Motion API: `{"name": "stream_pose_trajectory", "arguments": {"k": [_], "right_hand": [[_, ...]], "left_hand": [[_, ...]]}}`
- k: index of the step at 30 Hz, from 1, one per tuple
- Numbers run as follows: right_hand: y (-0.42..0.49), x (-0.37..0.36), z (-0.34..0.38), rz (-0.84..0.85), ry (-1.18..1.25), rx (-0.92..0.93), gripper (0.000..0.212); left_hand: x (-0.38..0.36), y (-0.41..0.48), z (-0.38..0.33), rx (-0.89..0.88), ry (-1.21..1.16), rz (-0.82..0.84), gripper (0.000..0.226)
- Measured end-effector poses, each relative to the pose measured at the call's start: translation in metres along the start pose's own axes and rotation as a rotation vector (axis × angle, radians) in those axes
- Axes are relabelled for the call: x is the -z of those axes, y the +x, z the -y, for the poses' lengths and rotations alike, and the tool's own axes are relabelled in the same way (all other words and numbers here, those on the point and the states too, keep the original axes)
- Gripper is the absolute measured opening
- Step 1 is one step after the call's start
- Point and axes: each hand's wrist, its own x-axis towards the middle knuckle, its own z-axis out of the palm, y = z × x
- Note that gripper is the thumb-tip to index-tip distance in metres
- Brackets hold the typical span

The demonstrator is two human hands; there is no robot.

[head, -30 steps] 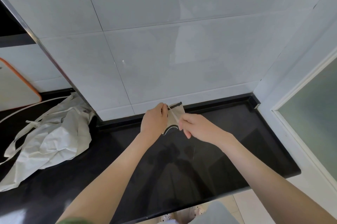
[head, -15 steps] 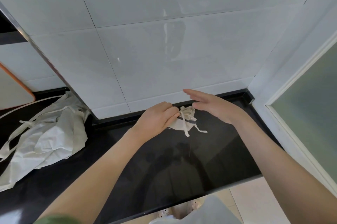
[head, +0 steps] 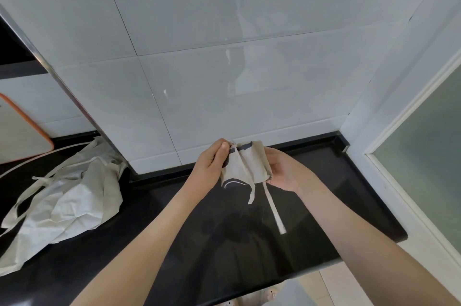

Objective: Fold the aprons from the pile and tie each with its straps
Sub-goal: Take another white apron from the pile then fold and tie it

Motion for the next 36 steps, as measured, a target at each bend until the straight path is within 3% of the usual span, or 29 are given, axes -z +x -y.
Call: {"name": "stream_pose_trajectory", "arguments": {"k": [2, 3, 5, 8, 11, 14, 18, 19, 21, 24, 29, 33, 36], "right_hand": [[0.005, -0.009, -0.004, -0.143, -0.119, -0.072, 0.01], [0.007, -0.016, -0.01, -0.16, -0.252, -0.084, 0.021], [0.011, -0.03, -0.023, -0.011, -0.266, -0.066, 0.026], [0.027, -0.029, -0.035, -0.071, -0.014, 0.001, 0.013], [0.027, -0.028, -0.035, -0.029, 0.205, 0.023, 0.031], [0.02, -0.025, -0.034, -0.088, 0.171, -0.003, 0.034], [0.017, -0.02, -0.035, 0.021, 0.257, 0.043, 0.007], [0.018, -0.019, -0.036, 0.019, 0.244, 0.04, 0.02], [0.019, -0.02, -0.036, -0.043, 0.08, 0.024, 0.035], [0.018, -0.027, -0.038, -0.123, -0.331, 0.058, 0.033], [0.025, -0.035, -0.053, -0.236, -0.76, 0.028, 0.036], [0.039, -0.039, -0.075, -0.232, -0.887, -0.07, 0.013], [0.049, -0.043, -0.087, -0.168, -0.945, -0.146, 0.025]], "left_hand": [[-0.005, 0.002, -0.004, 0.052, -0.081, -0.058, 0.034], [-0.008, 0.004, -0.005, 0.078, -0.095, -0.101, 0.034], [-0.014, 0.007, -0.002, 0.121, -0.077, -0.192, 0.034], [-0.015, 0.01, 0.007, 0.172, -0.082, -0.299, 0.034], [-0.014, 0.009, 0.015, 0.194, -0.02, -0.355, 0.034], [-0.016, 0.007, 0.022, 0.226, 0.007, -0.412, 0.037], [-0.019, 0.006, 0.025, 0.263, -0.003, -0.502, 0.036], [-0.02, 0.006, 0.026, 0.28, 0.004, -0.522, 0.036], [-0.021, 0.007, 0.032, 0.356, -0.018, -0.572, 0.036], [-0.02, 0.005, 0.044, 0.5, -0.108, -0.645, 0.037], [-0.02, -0.013, 0.061, 0.651, -0.215, -0.71, 0.032], [-0.02, -0.033, 0.079, 0.797, -0.274, -0.742, 0.029], [-0.02, -0.046, 0.091, 0.842, -0.282, -0.761, 0.027]]}}
